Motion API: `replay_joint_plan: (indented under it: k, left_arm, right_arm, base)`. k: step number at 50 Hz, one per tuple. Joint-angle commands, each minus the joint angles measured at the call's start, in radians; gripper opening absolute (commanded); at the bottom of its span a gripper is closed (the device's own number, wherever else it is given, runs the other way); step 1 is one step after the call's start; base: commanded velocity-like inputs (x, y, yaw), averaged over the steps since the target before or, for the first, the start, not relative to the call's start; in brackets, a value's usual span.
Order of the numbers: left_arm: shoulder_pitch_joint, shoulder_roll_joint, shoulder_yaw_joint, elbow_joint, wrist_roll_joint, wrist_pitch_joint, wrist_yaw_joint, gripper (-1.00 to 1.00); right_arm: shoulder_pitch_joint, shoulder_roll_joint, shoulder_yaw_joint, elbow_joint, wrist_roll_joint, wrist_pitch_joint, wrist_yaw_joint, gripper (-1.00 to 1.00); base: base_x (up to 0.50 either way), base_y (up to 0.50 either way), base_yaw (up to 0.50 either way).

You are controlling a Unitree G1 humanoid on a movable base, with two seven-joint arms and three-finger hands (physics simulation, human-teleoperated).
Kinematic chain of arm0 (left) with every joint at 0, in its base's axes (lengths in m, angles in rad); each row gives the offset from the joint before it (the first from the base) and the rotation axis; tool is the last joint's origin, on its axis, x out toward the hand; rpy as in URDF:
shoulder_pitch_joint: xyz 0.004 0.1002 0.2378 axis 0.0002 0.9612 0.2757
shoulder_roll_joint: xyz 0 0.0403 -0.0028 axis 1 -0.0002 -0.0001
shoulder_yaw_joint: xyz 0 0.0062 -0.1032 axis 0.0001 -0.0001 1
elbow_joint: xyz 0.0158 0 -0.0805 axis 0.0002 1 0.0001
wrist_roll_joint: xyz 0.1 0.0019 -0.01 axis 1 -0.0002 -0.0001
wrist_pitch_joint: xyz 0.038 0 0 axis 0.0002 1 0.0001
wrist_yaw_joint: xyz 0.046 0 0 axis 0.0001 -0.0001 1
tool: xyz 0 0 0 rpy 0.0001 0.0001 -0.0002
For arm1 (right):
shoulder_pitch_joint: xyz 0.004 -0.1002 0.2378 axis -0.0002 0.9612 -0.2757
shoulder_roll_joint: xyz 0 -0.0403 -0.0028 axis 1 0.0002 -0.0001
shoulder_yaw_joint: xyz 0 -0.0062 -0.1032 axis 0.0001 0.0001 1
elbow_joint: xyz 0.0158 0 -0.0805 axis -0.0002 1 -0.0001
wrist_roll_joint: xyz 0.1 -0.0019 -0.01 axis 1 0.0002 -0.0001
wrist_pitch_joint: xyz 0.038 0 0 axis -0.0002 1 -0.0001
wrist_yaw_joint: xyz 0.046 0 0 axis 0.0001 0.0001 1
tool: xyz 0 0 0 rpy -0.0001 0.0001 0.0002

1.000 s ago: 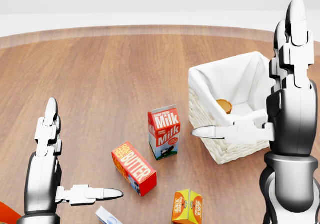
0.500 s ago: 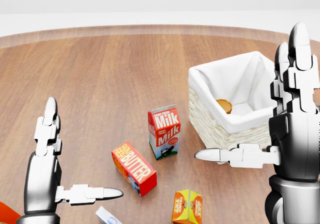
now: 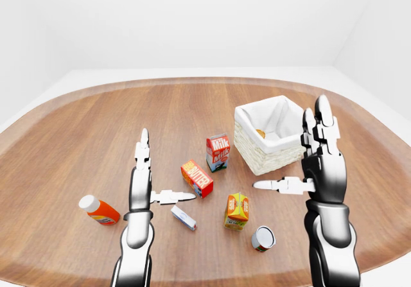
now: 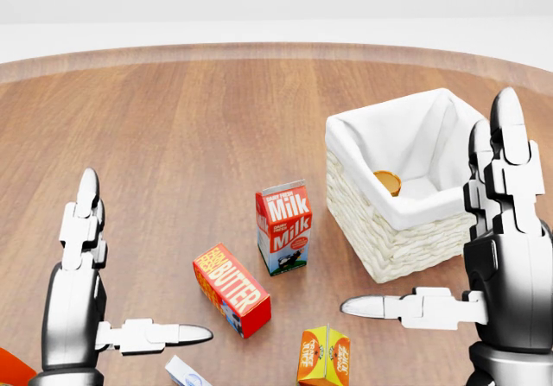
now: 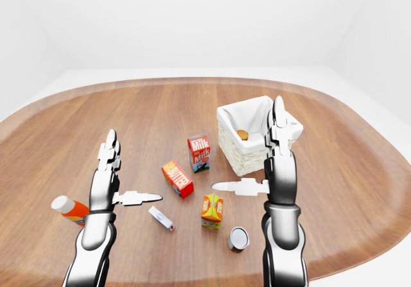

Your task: Pick up the alphabet soup and the tomato sauce, and put them in the basket.

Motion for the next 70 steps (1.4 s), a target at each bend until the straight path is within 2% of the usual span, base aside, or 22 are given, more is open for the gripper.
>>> replay_joint_plan:
  k: [1,58,70]
  left_arm:
    - [0.005,-0.001,0.006,-0.010,-0.007,0.000,0.004,1.00]
    - [0.001,-0.001,0.007,-0.005,-0.007,0.000,0.005,1.00]
    - [0.001,-0.001,0.007,-0.005,-0.007,0.000,0.005,1.00]
  right_arm:
    - [0.055,0.009,-0.006,-0.032,0.012,0.000,0.017,1.00]
    - [0.264,0.039,0.014,0.011,0.047,0.000,0.071,1.00]
    - [0.304,0.040,0.043,0.080,0.040,0.000,0.064,1.00]
  base:
    - [0.00,0.00,0.00]
    - [0.00,0.00,0.00]
    - [0.00,0.00,0.00]
